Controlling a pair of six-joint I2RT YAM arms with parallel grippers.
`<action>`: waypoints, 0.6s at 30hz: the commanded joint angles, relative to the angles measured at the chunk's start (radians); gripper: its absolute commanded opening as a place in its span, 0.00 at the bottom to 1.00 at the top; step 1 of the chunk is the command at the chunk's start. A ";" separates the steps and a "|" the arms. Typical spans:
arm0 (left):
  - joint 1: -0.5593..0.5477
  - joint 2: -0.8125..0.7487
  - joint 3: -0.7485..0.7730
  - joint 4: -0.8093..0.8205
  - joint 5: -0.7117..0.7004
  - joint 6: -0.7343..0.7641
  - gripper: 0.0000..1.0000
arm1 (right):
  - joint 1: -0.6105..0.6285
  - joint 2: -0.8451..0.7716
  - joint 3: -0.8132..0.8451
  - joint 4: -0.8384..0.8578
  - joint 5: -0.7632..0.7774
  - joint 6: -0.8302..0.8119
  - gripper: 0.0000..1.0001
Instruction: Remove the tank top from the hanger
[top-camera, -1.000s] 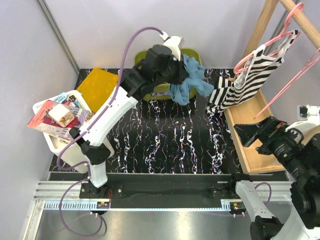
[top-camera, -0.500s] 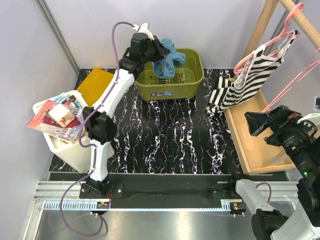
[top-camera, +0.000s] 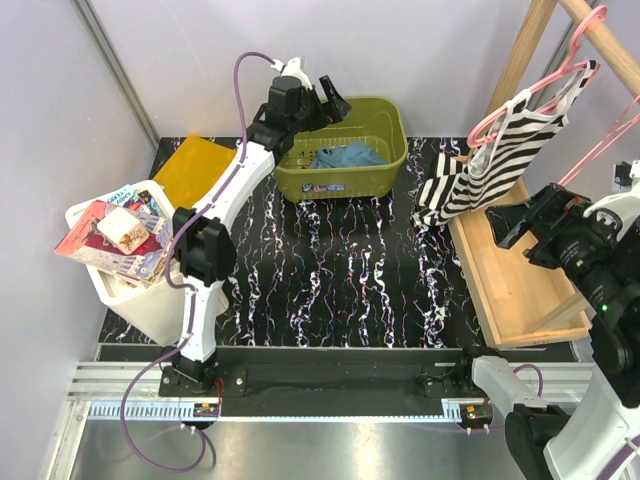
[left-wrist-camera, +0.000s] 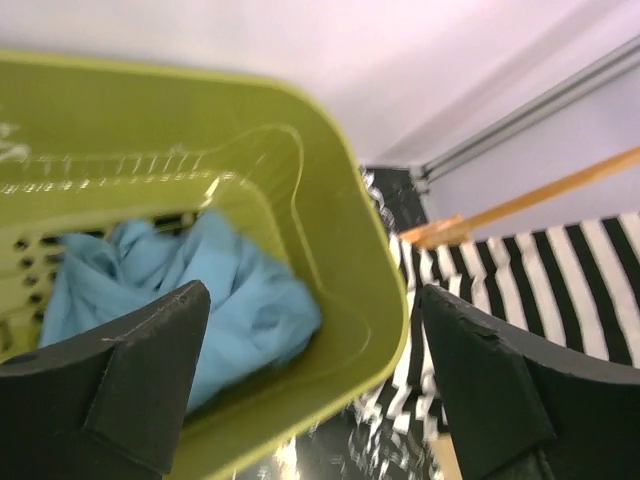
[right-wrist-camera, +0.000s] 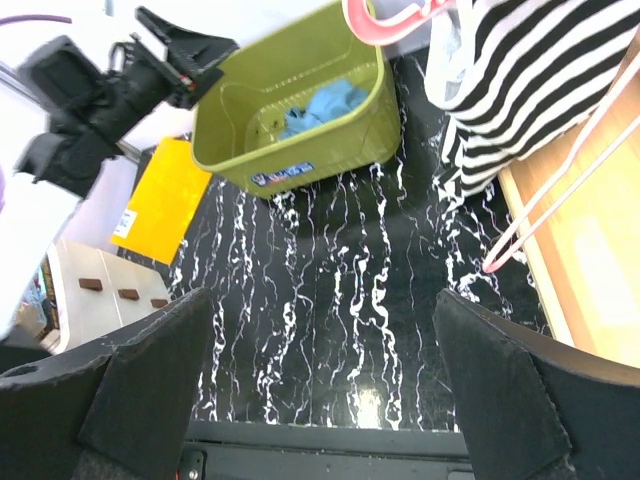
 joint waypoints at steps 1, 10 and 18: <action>0.007 -0.207 -0.099 0.027 -0.008 0.078 0.91 | 0.004 0.018 -0.017 -0.192 -0.026 -0.028 1.00; -0.050 -0.563 -0.387 -0.106 0.054 0.139 0.89 | 0.007 0.042 0.001 -0.158 -0.047 -0.029 1.00; -0.240 -0.996 -0.806 -0.214 -0.024 0.095 0.89 | 0.007 0.085 0.068 -0.104 -0.098 0.035 1.00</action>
